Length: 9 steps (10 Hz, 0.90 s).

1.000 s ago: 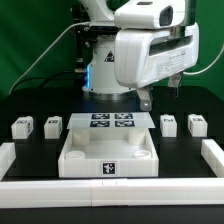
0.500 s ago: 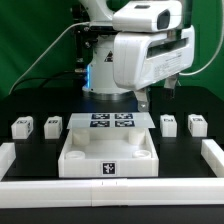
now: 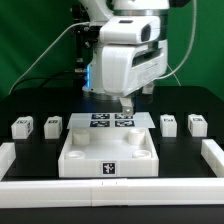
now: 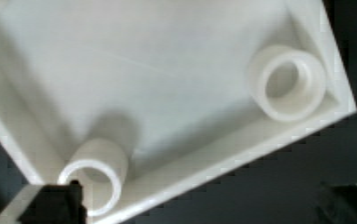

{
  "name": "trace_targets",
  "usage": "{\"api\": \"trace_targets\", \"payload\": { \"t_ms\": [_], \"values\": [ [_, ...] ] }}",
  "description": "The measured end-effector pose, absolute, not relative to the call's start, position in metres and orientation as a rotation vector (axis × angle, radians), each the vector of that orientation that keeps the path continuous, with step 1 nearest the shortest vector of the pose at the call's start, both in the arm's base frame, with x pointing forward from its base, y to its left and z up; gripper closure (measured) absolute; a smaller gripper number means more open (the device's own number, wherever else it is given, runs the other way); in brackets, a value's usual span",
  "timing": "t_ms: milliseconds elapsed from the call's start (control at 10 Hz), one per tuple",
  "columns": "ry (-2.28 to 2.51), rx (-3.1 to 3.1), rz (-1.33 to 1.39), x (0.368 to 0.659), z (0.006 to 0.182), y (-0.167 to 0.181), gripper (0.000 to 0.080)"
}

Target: Assemble one leg

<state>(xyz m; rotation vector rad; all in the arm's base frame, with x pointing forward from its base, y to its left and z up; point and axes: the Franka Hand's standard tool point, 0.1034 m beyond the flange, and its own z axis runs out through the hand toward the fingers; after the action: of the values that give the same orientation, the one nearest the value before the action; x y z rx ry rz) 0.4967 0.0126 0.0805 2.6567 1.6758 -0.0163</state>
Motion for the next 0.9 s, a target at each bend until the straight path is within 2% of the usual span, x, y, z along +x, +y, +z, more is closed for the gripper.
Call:
{"api": "trace_targets", "payload": {
  "t_ms": [200, 700, 900],
  "values": [
    [1.666, 2.678, -0.043, 0.482, 0.071, -0.003, 0.0150],
    [1.673, 2.672, -0.040, 0.484, 0.071, -0.002, 0.0150],
    [1.926, 2.478, -0.012, 0.473, 0.065, -0.007, 0.0150]
  ]
}}
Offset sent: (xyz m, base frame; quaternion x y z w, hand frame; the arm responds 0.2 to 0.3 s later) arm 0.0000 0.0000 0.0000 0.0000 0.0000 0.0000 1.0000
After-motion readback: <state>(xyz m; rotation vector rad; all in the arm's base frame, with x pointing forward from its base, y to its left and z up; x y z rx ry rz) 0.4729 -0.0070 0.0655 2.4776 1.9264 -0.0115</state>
